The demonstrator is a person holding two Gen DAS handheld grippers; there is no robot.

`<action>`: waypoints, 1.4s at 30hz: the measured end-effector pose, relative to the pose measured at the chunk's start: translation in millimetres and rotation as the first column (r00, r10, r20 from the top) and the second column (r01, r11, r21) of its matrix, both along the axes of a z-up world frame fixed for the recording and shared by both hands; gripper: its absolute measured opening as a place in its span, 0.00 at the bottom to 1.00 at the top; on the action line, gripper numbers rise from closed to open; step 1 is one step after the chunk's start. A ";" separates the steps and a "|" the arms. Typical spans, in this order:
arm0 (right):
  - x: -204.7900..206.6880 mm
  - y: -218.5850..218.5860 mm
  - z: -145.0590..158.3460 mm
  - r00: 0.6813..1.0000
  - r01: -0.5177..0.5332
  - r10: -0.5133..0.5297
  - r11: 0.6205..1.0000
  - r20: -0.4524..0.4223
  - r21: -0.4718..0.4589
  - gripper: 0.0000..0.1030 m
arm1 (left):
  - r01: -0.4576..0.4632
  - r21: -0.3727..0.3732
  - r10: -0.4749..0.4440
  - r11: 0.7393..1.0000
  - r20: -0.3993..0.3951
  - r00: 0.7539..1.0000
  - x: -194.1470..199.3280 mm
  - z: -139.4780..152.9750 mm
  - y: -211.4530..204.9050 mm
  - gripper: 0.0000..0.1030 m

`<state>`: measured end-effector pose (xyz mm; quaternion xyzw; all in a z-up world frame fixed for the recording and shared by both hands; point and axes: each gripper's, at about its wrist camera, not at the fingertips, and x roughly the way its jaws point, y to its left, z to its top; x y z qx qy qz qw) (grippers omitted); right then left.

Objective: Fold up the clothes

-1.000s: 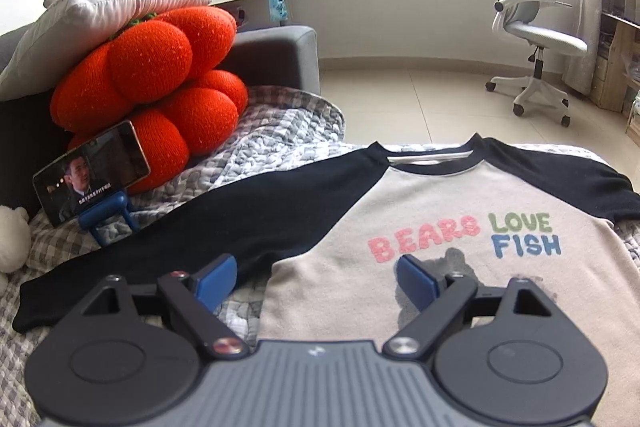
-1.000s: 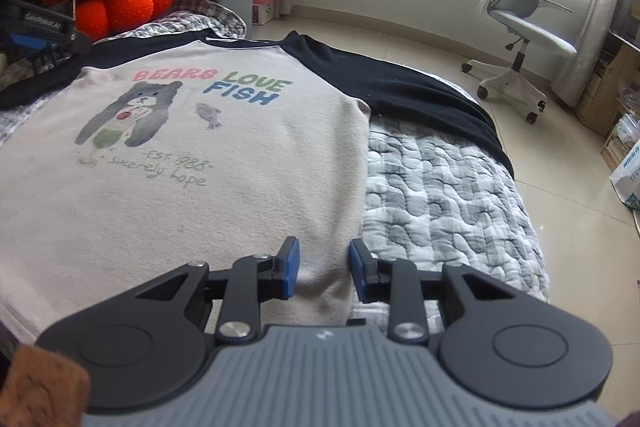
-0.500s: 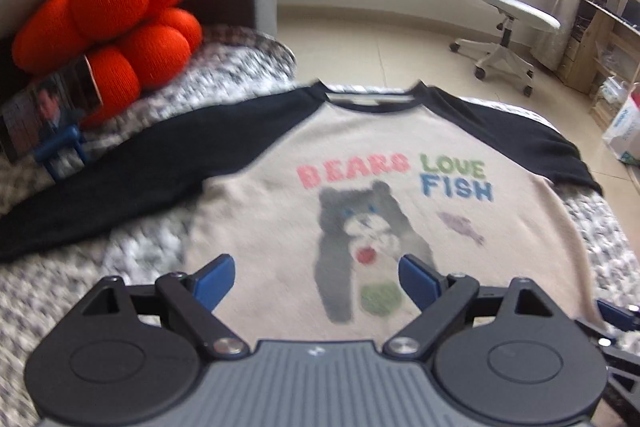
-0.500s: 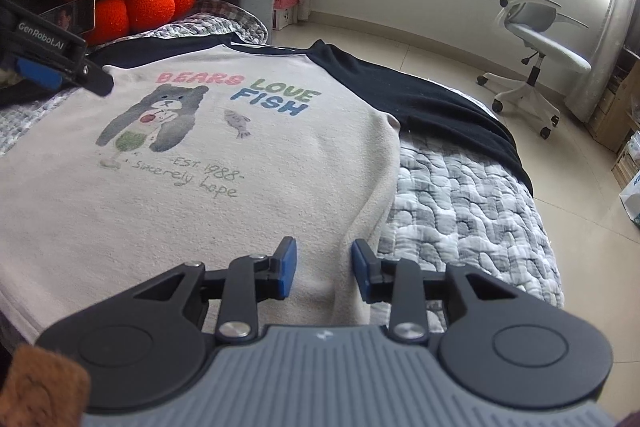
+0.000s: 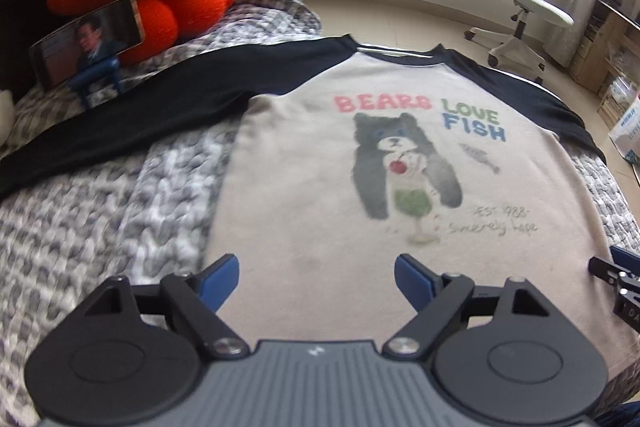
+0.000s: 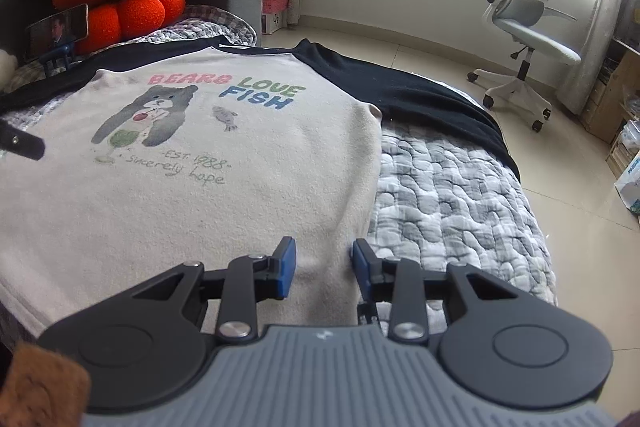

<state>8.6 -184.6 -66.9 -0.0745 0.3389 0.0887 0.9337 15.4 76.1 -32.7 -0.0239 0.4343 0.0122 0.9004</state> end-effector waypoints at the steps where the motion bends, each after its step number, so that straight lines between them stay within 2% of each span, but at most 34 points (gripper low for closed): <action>1: -2.7 -0.6 0.2 1.000 0.002 -0.002 1.000 0.003 0.003 0.35 | -0.010 0.000 0.010 1.000 -0.002 1.000 -3.9 -1.8 4.8 0.83; 7: -11.6 -19.1 3.9 0.998 0.065 -0.063 0.995 -0.023 0.080 0.35 | -0.020 -0.016 0.020 1.000 0.004 1.000 -26.6 -6.5 22.8 0.75; 9: -15.0 -26.0 5.6 0.996 0.079 -0.074 0.990 -0.043 0.120 0.35 | -0.014 -0.018 0.014 1.000 0.003 1.000 -32.0 -8.3 25.6 0.63; 13: -23.3 -35.7 5.5 0.992 0.099 -0.086 0.985 -0.090 0.143 0.35 | 0.007 -0.009 -0.007 1.000 0.000 1.000 -36.5 -11.1 27.0 0.46; 15: -26.2 -46.2 5.2 0.987 0.120 -0.097 0.976 -0.127 0.184 0.35 | 0.013 -0.019 -0.013 1.000 -0.001 1.000 -41.0 -10.6 27.5 0.36; 18: -30.6 -61.9 4.7 0.977 0.154 -0.111 0.958 -0.182 0.243 0.35 | 0.024 -0.035 -0.024 0.999 -0.001 1.000 -49.3 -9.9 28.5 0.32; 21: -35.5 -72.6 5.2 0.973 0.165 -0.110 0.945 -0.201 0.283 0.35 | 0.038 -0.032 -0.038 0.999 -0.016 0.999 -54.9 -12.8 28.5 0.26; 24: -38.4 -72.4 3.1 0.971 0.152 -0.086 0.943 -0.224 0.296 0.24 | 0.032 -0.029 -0.033 0.999 -0.031 0.999 -55.6 -16.8 30.1 0.23; 26: -41.1 -65.5 3.4 0.974 0.126 -0.066 0.953 -0.216 0.276 0.24 | 0.034 -0.032 -0.035 0.999 -0.032 0.999 -56.6 -16.4 30.3 0.22; 28: -42.5 -61.1 2.7 0.975 0.103 -0.044 0.958 -0.219 0.267 0.24 | 0.041 -0.023 -0.042 0.999 -0.034 0.999 -56.9 -17.3 28.3 0.15; 29: -43.3 -59.0 2.5 0.975 0.092 -0.034 0.960 -0.220 0.263 0.20 | 0.044 -0.012 -0.044 0.999 -0.035 0.998 -56.9 -18.2 26.8 0.03; 31: -45.2 -57.1 4.6 0.978 0.080 -0.028 0.966 -0.207 0.247 0.09 | 0.048 0.003 -0.048 0.999 -0.034 0.998 -56.6 -19.7 25.2 0.02; 32: -46.1 -56.2 5.7 0.979 0.073 -0.025 0.968 -0.201 0.239 0.07 | 0.048 0.005 -0.048 0.999 -0.032 0.998 -56.8 -19.4 25.2 0.02; 42: -67.3 -59.9 22.0 0.988 0.048 -0.016 0.978 -0.156 0.202 0.06 | 0.057 0.057 -0.055 0.997 -0.031 0.998 -67.4 -10.7 25.5 0.02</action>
